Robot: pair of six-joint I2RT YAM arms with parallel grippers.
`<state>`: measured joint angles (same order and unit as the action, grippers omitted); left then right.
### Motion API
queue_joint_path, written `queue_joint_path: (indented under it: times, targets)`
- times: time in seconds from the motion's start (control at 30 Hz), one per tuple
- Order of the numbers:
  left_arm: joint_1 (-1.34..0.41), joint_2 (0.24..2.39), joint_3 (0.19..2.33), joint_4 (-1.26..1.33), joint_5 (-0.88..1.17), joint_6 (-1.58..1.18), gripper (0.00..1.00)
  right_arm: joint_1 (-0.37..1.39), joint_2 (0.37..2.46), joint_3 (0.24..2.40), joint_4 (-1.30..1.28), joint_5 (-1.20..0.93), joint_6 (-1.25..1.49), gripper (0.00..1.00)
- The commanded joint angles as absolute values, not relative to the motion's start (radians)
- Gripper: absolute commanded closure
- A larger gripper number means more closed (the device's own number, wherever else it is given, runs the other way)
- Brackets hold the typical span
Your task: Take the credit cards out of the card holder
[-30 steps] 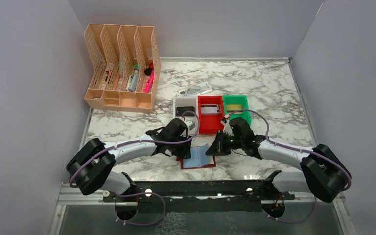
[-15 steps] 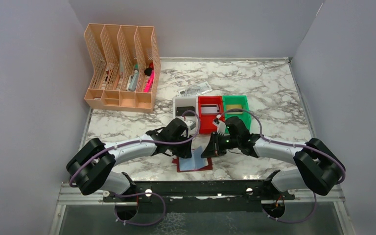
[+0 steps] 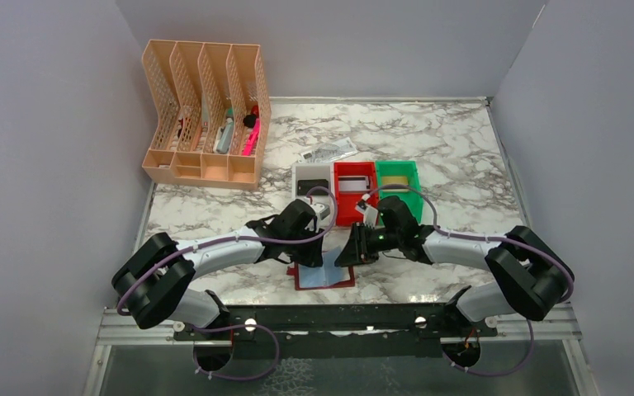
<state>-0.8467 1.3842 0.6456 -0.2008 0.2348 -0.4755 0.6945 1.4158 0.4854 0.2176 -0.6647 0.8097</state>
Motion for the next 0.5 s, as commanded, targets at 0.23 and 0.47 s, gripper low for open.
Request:
queue_joint_path:
  times: [0.23,0.47]
  targets:
    - [-0.853,1.371,0.636,-0.175,0.213,-0.482,0.71,0.741,1.448,0.563,0.117,-0.563,0.758,0.96]
    - [-0.854,1.284,0.632,-0.272,0.083,-0.485,0.71,0.741,1.373,0.491,0.195,-0.51,0.845,0.99]
